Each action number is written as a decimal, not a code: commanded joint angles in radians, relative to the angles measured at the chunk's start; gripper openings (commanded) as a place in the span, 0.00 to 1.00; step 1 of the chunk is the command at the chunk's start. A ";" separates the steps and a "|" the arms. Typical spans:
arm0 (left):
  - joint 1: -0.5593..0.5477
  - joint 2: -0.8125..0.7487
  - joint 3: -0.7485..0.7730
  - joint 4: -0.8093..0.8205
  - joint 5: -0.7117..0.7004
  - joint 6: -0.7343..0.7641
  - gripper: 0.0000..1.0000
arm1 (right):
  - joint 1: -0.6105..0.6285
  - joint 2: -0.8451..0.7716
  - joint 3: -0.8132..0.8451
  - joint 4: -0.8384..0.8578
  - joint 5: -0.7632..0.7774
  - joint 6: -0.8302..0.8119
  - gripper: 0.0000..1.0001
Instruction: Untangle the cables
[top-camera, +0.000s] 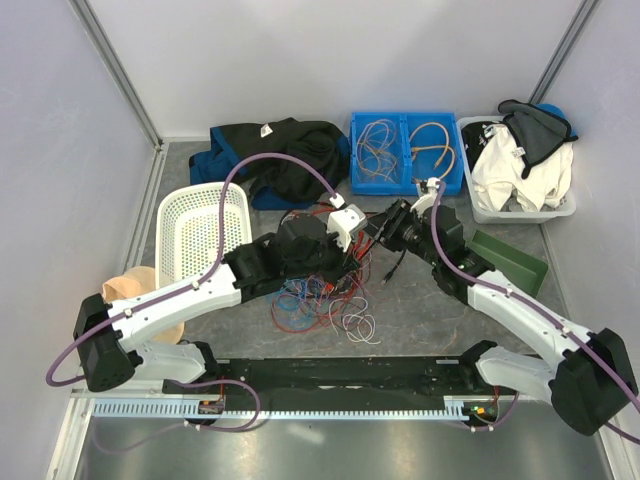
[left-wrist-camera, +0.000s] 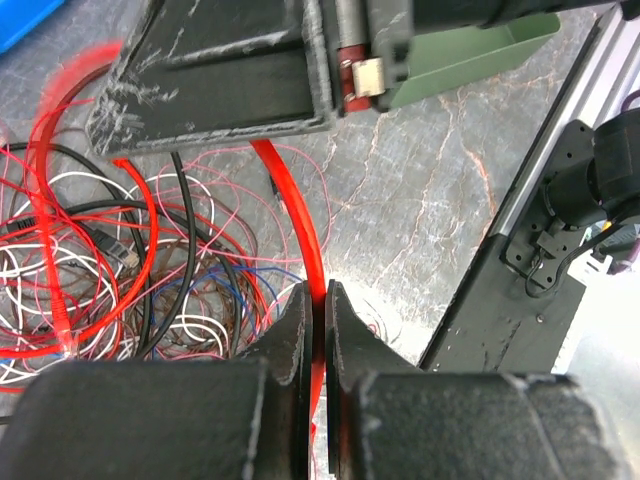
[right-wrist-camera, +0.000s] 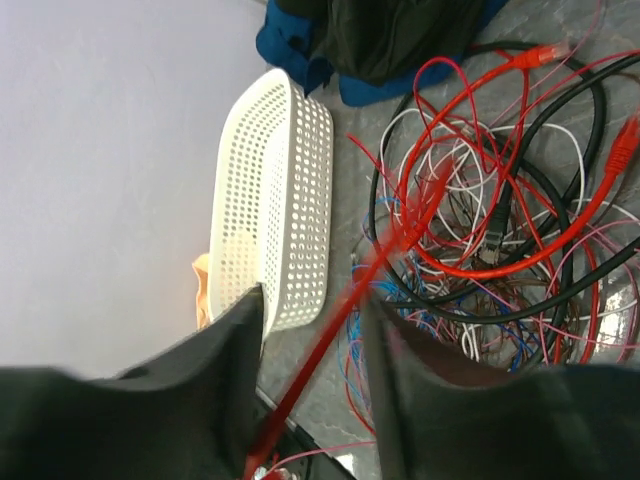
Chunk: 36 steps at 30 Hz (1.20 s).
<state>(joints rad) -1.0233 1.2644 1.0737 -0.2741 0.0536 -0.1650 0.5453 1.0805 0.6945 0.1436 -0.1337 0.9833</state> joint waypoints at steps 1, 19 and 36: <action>0.000 -0.042 0.000 0.049 -0.001 0.021 0.02 | -0.007 0.015 0.010 0.071 -0.070 0.020 0.31; 0.189 -0.122 0.014 -0.021 -0.230 -0.280 1.00 | -0.010 -0.263 0.243 -0.334 0.106 -0.414 0.00; 0.272 0.053 -0.141 0.886 0.353 -1.070 1.00 | -0.010 -0.378 0.060 -0.211 0.088 -0.474 0.00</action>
<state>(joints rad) -0.7242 1.2369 0.9417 0.3256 0.2752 -0.9943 0.5365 0.7113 0.7696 -0.1474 -0.0402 0.5335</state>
